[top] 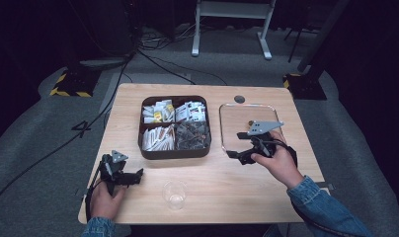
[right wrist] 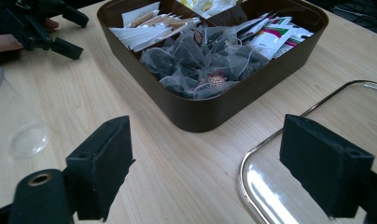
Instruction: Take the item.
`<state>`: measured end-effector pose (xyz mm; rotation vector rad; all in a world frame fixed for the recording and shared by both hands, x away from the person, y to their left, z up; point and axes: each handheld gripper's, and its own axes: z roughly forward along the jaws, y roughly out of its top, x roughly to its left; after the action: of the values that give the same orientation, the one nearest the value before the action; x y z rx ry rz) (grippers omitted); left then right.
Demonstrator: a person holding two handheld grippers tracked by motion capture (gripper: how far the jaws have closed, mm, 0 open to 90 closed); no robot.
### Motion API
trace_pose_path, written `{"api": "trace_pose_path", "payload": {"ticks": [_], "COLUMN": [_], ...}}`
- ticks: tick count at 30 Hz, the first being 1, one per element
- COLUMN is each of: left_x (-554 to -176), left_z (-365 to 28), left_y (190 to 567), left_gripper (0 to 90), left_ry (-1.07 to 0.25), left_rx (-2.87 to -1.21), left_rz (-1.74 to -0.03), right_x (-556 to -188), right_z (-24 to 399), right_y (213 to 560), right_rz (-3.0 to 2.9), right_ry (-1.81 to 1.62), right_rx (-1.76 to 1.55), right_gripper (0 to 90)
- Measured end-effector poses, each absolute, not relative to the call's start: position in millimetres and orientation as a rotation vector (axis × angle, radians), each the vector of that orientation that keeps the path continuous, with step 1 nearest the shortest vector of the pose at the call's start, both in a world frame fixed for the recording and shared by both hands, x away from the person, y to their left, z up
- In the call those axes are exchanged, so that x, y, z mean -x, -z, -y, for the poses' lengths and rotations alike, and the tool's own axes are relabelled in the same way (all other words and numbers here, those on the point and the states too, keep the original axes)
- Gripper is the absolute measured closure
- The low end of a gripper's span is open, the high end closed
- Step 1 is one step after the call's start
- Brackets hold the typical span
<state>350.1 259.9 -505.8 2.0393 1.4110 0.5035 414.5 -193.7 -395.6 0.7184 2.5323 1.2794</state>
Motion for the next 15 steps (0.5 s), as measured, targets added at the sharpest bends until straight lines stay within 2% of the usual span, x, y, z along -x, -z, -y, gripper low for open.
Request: {"api": "trace_pose_path", "payload": {"ticks": [15], "left_x": [-351], "left_z": [-260], "left_y": [506], "left_gripper": [0.3], "left_ry": [-0.503], "left_rx": [-2.042], "left_rz": [-1.406], "right_x": [-436], "right_z": [175], "right_y": [395], "right_rz": [-2.53], "right_ry": [-1.292], "right_rx": [-0.661], "right_gripper": [17.0]}}
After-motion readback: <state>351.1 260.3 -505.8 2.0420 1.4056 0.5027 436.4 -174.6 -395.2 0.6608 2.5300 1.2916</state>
